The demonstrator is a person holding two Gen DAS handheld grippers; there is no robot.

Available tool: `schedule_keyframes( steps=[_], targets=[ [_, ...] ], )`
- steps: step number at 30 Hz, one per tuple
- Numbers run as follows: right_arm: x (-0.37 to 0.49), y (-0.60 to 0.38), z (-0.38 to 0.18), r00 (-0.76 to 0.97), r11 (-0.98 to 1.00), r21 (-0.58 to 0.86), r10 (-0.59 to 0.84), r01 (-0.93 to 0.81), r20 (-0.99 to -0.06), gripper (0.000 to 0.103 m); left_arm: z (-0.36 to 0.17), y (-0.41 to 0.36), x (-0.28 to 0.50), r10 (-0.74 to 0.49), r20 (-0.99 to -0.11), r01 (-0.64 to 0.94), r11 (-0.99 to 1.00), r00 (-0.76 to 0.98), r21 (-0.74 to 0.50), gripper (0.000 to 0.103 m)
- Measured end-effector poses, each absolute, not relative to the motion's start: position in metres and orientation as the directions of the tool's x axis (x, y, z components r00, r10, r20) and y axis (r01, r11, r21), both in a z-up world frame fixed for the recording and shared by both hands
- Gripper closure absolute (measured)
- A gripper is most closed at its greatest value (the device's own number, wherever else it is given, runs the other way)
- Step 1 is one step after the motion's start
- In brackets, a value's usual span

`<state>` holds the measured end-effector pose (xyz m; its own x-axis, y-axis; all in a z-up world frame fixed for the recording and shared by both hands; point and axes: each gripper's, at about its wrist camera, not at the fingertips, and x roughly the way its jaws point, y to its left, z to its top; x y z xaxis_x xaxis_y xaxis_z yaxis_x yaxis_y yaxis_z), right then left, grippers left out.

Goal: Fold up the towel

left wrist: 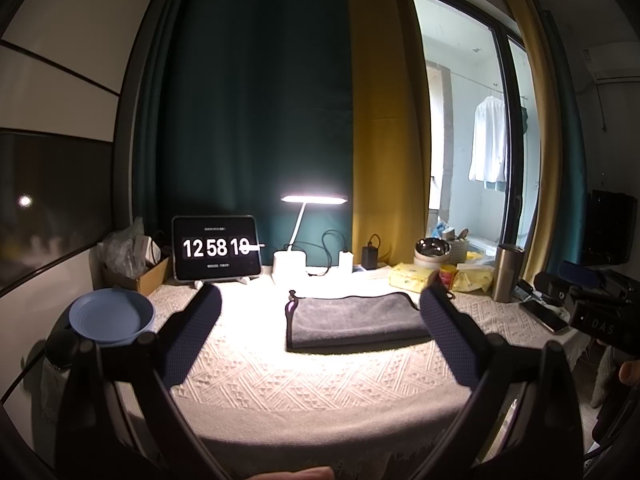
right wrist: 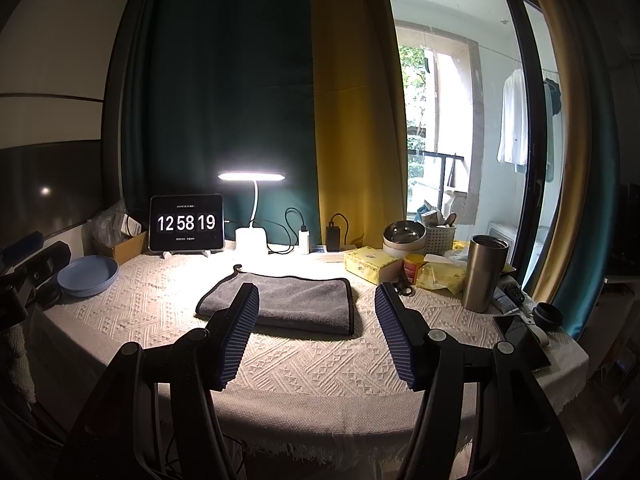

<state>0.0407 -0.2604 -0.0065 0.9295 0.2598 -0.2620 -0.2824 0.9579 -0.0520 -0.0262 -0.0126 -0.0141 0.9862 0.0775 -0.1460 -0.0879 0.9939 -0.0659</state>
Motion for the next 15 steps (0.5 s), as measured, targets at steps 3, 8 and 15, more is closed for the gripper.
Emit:
schedule_keyframes(
  steps=[3,8,15],
  targets=[
    [0.0409,-0.2604,-0.0076,0.930,0.958,-0.051,0.259,-0.281,-0.262,0.039,-0.0142,-0.0122,-0.0254,0.078,-0.147,-0.088,0.994,0.986,-0.065,0.003],
    [0.0408,-0.2606,-0.0078,0.929,0.958,-0.051,0.260,-0.282,-0.263,0.039,-0.0145,-0.0125,-0.0253,0.077,-0.147,-0.088,0.994,0.986,-0.066,0.003],
    [0.0438,-0.2634,-0.0127,0.925,0.956,-0.041,0.268,-0.289,-0.268,0.039,-0.0139,-0.0160,-0.0232,0.085,-0.139,-0.093,0.994,0.987,-0.051,0.003]
  ],
)
